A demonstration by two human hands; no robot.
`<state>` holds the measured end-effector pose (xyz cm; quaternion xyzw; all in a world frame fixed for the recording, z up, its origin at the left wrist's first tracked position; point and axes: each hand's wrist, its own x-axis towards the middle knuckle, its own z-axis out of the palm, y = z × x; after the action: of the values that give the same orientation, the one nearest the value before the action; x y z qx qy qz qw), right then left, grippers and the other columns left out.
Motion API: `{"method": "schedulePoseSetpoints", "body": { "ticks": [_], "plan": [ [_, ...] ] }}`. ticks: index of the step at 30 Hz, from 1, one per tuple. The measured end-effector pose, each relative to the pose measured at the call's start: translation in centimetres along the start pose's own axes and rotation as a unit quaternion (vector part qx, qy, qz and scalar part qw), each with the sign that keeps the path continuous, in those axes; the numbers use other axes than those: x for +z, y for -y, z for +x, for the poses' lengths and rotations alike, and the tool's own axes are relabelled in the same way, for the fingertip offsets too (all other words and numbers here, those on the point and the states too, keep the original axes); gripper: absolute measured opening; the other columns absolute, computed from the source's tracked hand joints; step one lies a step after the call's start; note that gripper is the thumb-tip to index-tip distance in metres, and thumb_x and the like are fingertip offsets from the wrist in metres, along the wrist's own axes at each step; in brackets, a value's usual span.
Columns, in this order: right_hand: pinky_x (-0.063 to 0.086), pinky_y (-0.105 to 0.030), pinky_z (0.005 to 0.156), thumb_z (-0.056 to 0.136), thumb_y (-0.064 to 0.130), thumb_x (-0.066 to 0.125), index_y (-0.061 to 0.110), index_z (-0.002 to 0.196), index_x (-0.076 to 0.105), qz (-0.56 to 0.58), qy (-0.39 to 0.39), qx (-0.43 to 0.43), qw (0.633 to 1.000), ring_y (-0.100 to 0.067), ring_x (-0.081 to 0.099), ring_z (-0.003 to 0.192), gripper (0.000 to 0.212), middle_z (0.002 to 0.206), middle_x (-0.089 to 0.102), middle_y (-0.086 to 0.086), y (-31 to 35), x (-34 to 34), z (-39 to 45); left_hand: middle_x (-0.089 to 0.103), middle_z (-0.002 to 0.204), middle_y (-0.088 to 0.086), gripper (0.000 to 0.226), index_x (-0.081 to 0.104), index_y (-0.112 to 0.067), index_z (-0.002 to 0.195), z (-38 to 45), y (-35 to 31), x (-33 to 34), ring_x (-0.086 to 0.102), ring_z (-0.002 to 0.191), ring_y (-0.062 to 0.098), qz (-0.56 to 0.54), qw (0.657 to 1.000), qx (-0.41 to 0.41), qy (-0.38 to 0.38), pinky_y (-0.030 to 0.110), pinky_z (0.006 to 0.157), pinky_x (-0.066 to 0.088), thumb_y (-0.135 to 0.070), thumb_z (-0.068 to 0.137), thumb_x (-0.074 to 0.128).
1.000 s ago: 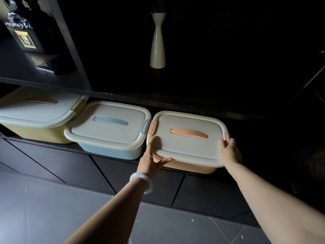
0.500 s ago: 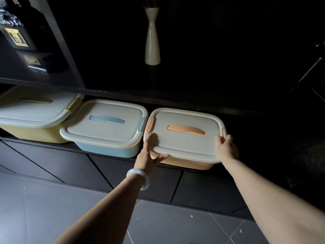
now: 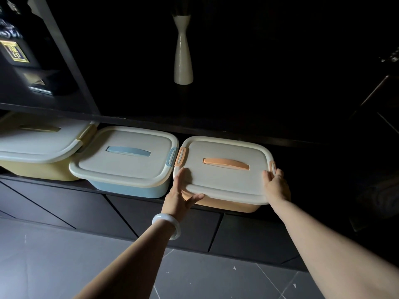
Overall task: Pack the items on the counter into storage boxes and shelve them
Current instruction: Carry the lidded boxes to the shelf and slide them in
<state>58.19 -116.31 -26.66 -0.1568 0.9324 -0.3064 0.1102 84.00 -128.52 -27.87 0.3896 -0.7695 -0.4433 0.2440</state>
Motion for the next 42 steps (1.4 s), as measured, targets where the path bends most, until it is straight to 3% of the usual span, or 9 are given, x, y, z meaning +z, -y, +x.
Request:
{"method": "schedulePoseSetpoints", "body": {
  "ticks": [3, 9, 13, 20, 25, 28, 32, 36, 42],
  "plan": [
    [0.045, -0.042, 0.085, 0.098, 0.037, 0.045, 0.005, 0.129, 0.043, 0.004, 0.000, -0.002, 1.000, -0.042, 0.057, 0.110, 0.045, 0.122, 0.057, -0.026, 0.0, 0.0, 0.0, 0.047, 0.145, 0.000, 0.103, 0.019, -0.027, 0.151, 0.0, 0.0, 0.0, 0.058, 0.112, 0.038, -0.005, 1.000, -0.005, 0.001, 0.032, 0.092, 0.045, -0.052, 0.067, 0.074],
    [0.045, -0.042, 0.085, 0.098, 0.037, 0.046, 0.005, 0.128, 0.043, 0.004, -0.002, -0.006, 1.000, -0.043, 0.057, 0.109, 0.045, 0.122, 0.058, -0.026, 0.0, -0.1, -0.1, 0.049, 0.143, 0.000, 0.103, 0.019, -0.027, 0.150, -0.1, -0.1, 0.1, 0.058, 0.115, 0.031, -0.011, 1.000, -0.003, 0.000, 0.026, 0.090, 0.043, -0.051, 0.068, 0.075],
    [0.046, -0.042, 0.084, 0.098, 0.037, 0.046, 0.004, 0.127, 0.044, 0.003, 0.000, -0.009, 1.000, -0.043, 0.058, 0.108, 0.044, 0.120, 0.059, -0.026, 0.1, -0.2, -0.1, 0.046, 0.145, -0.003, 0.103, 0.019, -0.027, 0.150, -0.3, -0.2, 0.1, 0.053, 0.122, 0.025, -0.027, 1.000, -0.001, 0.004, 0.035, 0.100, 0.044, -0.052, 0.067, 0.074],
    [0.046, -0.043, 0.084, 0.098, 0.037, 0.045, 0.003, 0.127, 0.043, 0.000, 0.007, -0.012, 1.000, -0.043, 0.058, 0.108, 0.045, 0.120, 0.059, -0.026, 0.3, -0.5, -0.3, 0.046, 0.145, -0.003, 0.103, 0.019, -0.027, 0.150, -0.5, -0.2, 0.2, 0.054, 0.122, 0.024, -0.028, 1.000, -0.001, 0.001, 0.029, 0.099, 0.043, -0.053, 0.067, 0.074],
    [0.045, -0.043, 0.085, 0.098, 0.038, 0.045, 0.004, 0.129, 0.042, -0.002, 0.011, -0.010, 1.000, -0.043, 0.056, 0.110, 0.046, 0.121, 0.058, -0.026, 0.4, -0.6, -0.4, 0.051, 0.140, -0.001, 0.099, 0.019, -0.028, 0.150, -0.2, 0.2, 0.4, 0.058, 0.112, 0.037, -0.005, 1.000, -0.008, -0.004, 0.028, 0.093, 0.043, -0.045, 0.073, 0.078],
    [0.045, -0.043, 0.084, 0.098, 0.040, 0.045, 0.005, 0.128, 0.042, -0.010, 0.012, -0.005, 1.000, -0.043, 0.057, 0.109, 0.047, 0.120, 0.058, -0.025, 0.5, -0.7, -0.5, 0.050, 0.141, -0.001, 0.099, 0.017, -0.028, 0.150, -0.2, 0.1, 0.3, 0.058, 0.114, 0.032, 0.001, 1.000, -0.006, 0.001, 0.024, 0.093, 0.041, -0.045, 0.073, 0.077],
    [0.044, -0.043, 0.087, 0.098, 0.041, 0.043, 0.005, 0.133, 0.041, -0.036, 0.018, -0.001, 0.999, -0.042, 0.056, 0.111, 0.050, 0.123, 0.057, -0.025, 1.0, -1.1, -0.8, 0.054, 0.135, 0.006, 0.100, 0.015, -0.023, 0.152, -0.1, 0.0, 0.1, 0.059, 0.107, 0.039, 0.027, 0.999, -0.021, 0.013, 0.026, 0.086, 0.043, -0.042, 0.076, 0.078],
    [0.044, -0.042, 0.087, 0.099, 0.044, 0.041, 0.004, 0.128, 0.043, -0.079, 0.041, -0.003, 0.996, -0.040, 0.056, 0.111, 0.050, 0.122, 0.056, -0.025, 1.3, -2.0, -0.9, 0.058, 0.124, 0.015, 0.099, 0.012, -0.018, 0.152, 0.3, -0.4, -0.4, 0.060, 0.102, 0.036, 0.067, 0.997, -0.022, 0.036, 0.025, 0.082, 0.040, -0.040, 0.079, 0.076],
    [0.048, -0.041, 0.090, 0.097, 0.048, 0.041, 0.011, 0.128, 0.045, -0.132, 0.069, -0.037, 0.988, -0.037, 0.057, 0.108, 0.048, 0.120, 0.059, -0.018, -0.2, -4.2, -2.2, 0.058, 0.103, 0.021, 0.092, 0.015, -0.023, 0.153, 0.0, -0.4, -1.7, 0.058, 0.094, 0.036, 0.105, 0.992, -0.013, 0.063, 0.038, 0.091, 0.045, -0.034, 0.084, 0.073]
  ]
}}
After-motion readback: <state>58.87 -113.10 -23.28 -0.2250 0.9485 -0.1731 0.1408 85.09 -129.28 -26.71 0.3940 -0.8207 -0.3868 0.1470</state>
